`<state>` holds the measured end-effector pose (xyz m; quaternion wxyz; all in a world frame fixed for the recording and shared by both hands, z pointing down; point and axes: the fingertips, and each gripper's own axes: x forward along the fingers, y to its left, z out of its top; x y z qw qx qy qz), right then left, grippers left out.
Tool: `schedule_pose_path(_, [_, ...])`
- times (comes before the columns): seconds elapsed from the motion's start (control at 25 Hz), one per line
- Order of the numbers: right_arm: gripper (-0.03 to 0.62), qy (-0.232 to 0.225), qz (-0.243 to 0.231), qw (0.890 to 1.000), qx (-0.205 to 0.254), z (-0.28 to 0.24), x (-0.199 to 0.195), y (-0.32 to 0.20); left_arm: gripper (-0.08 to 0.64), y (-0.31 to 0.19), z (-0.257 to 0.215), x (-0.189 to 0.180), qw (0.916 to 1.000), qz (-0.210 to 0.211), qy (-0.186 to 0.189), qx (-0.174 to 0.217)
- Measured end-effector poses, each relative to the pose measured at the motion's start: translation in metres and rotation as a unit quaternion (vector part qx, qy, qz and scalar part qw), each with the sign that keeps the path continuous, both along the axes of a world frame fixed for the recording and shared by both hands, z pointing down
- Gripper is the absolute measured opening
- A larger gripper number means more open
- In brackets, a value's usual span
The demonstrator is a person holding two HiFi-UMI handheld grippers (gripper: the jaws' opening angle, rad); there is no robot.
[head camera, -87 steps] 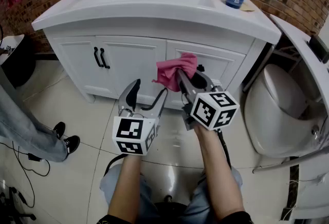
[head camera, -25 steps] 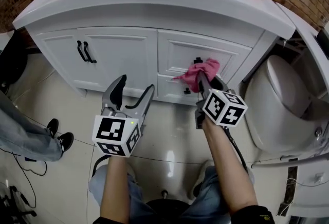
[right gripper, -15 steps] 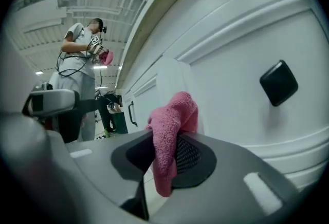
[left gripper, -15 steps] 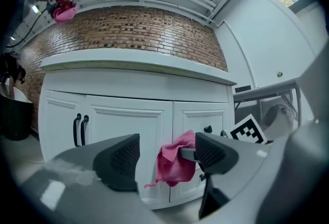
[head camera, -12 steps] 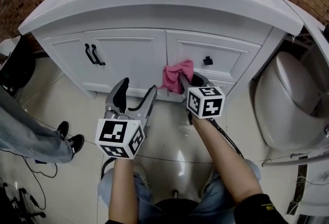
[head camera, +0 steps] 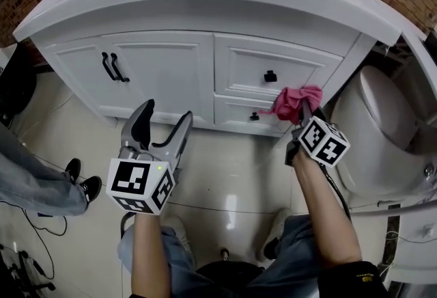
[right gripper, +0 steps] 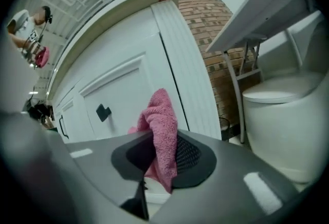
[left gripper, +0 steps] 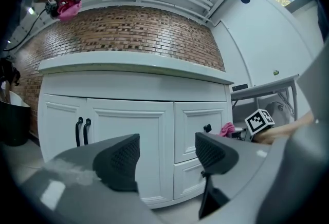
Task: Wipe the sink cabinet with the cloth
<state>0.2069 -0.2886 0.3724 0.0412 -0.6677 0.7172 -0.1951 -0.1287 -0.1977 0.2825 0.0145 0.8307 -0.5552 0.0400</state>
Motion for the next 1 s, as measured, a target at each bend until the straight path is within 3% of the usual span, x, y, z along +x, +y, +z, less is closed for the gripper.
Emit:
schedule_pose_path(0.12, [0.08,-0.094,-0.018,0.995,-0.002,0.008,-0.03,0.003,0.341,0.0,0.003,0.009,1.0,0.008,-0.003,-0.001])
schedule_pose_path(0.2, [0.08,-0.134,-0.092,0.986,-0.02,0.018,-0.081,0.0,0.341,-0.001,0.004,0.014,0.9999,0.013,-0.006,-0.001])
schedule_pose_path(0.24, [0.08,-0.131,-0.146,0.98,-0.031,0.023,-0.114,-0.003,0.341,-0.001,0.004,0.016,0.9999,0.015,-0.008,0.0])
schedule_pose_path(0.28, [0.08,-0.105,-0.205,0.972,-0.037,0.026,-0.147,-0.005,0.341,-0.002,0.004,0.017,0.9998,0.015,-0.01,0.001])
schedule_pose_path(0.36, [0.08,-0.006,-0.303,0.953,-0.017,0.026,-0.205,-0.01,0.341,-0.004,0.004,0.017,0.9998,0.014,-0.013,0.001])
schedule_pose_path(0.44, [0.078,0.054,-0.336,0.94,0.014,0.022,-0.236,-0.015,0.341,-0.005,0.004,0.016,0.9998,0.011,-0.014,0.0])
schedule_pose_path(0.56, [0.078,0.057,-0.313,0.948,0.003,0.027,-0.234,-0.024,0.341,-0.005,0.006,0.011,0.9998,0.007,-0.016,-0.005])
schedule_pose_path(0.72, [0.078,0.127,-0.28,0.951,-0.019,0.038,-0.198,-0.021,0.341,-0.007,0.009,0.003,0.9995,0.003,-0.029,-0.008])
schedule_pose_path(1.0, [0.078,0.088,-0.186,0.978,-0.043,0.031,-0.1,-0.015,0.341,-0.014,0.01,0.004,0.9995,0.011,-0.029,-0.008])
